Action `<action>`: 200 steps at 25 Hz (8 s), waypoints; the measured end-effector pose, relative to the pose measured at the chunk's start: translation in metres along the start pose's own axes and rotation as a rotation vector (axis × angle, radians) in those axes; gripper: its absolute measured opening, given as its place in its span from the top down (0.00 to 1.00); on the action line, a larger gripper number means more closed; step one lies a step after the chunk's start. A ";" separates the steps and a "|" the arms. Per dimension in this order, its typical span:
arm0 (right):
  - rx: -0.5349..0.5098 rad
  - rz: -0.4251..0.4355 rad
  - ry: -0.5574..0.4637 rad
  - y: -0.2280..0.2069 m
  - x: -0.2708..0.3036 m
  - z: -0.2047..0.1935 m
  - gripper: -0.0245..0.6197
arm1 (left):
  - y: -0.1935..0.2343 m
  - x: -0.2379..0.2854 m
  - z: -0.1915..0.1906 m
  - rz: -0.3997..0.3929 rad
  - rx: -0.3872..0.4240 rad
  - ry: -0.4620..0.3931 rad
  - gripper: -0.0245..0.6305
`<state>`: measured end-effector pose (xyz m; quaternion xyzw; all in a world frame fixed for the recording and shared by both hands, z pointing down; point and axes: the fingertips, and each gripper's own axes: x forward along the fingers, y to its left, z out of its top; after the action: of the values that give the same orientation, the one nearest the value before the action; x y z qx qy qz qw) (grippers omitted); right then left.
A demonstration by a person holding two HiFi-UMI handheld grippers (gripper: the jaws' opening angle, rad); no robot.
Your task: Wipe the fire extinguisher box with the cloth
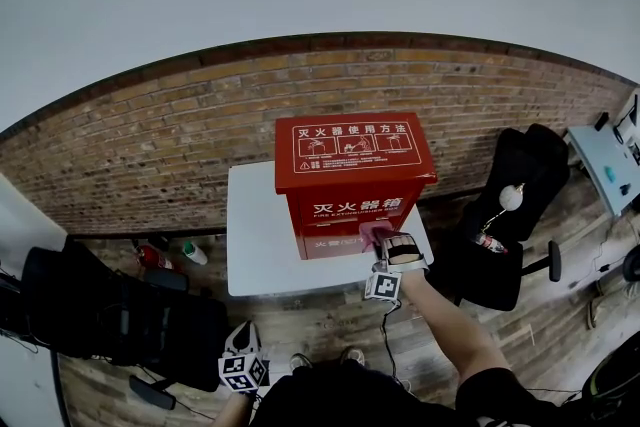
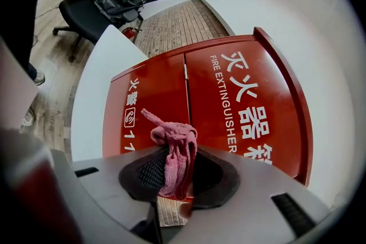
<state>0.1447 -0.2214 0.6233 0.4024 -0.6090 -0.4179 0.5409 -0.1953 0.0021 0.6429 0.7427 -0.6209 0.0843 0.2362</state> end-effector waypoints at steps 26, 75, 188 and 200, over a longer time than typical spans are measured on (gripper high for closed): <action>-0.045 -0.105 0.004 -0.065 -0.021 0.010 0.81 | 0.013 0.003 0.007 -0.019 0.002 -0.013 0.93; -0.052 -0.340 0.012 -0.187 -0.069 0.036 0.81 | 0.022 0.004 0.000 -0.026 -0.016 -0.010 0.93; -0.053 -0.206 -0.059 -0.007 0.006 0.076 0.81 | 0.036 -0.076 -0.061 0.250 -0.070 0.010 0.93; -0.028 -0.199 -0.076 0.002 0.008 0.075 0.81 | 0.037 -0.073 -0.062 0.268 -0.061 0.015 0.93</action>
<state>0.0691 -0.2225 0.6229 0.4374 -0.5801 -0.4930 0.4788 -0.2357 0.0906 0.6758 0.6451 -0.7150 0.1016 0.2498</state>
